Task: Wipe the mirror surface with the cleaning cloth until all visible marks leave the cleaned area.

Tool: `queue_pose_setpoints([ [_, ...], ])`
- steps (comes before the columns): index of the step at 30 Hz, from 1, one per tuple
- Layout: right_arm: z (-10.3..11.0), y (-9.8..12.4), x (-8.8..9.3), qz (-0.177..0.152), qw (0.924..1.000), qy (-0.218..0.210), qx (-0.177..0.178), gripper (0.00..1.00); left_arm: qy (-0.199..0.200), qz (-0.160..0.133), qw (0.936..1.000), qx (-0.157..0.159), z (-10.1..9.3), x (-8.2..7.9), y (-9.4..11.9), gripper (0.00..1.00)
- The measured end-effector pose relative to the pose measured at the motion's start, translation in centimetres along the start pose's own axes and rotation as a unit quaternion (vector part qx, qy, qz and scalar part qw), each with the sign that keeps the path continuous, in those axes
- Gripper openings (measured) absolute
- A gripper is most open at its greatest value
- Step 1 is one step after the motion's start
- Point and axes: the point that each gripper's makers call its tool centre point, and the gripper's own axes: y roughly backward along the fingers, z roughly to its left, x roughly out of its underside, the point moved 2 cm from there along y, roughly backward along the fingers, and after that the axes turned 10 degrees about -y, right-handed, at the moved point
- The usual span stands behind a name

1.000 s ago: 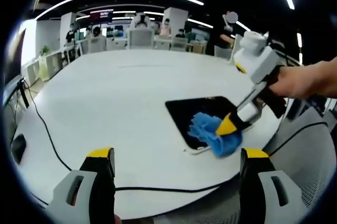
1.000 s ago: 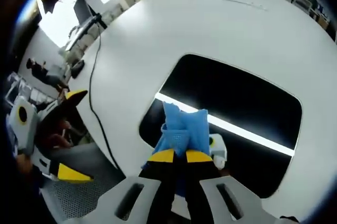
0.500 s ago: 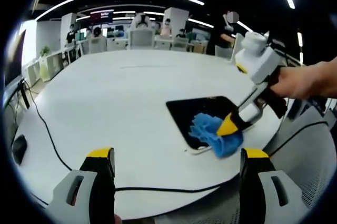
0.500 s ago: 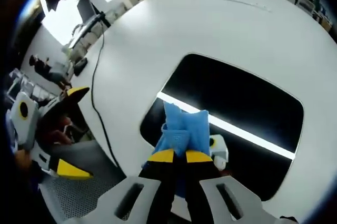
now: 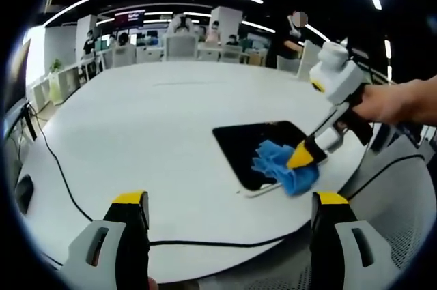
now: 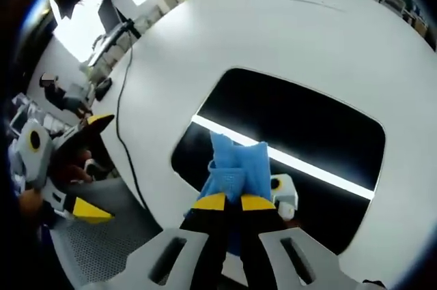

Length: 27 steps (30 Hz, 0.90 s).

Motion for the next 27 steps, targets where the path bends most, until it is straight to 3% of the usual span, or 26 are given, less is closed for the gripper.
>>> queue_pose_setpoints([
  [16, -3.3, 1.3, 0.7, -0.015, 0.9986, -0.050, -0.002, 0.00, 0.003, 0.005, 0.9999, 0.014, -0.3, 0.2, -0.1, 0.99],
  [22, -3.3, 1.3, 0.9, -0.026, 0.9982, -0.055, -0.001, 0.00, 0.001, 0.007, 0.9998, 0.019, -0.6, 0.3, -0.1, 0.99],
  [27, -3.2, 1.1, 0.5, -0.016, 0.9978, -0.064, 0.007, 0.00, 0.003, 0.006, 0.9998, 0.021, -0.6, 0.3, -0.1, 0.99],
])
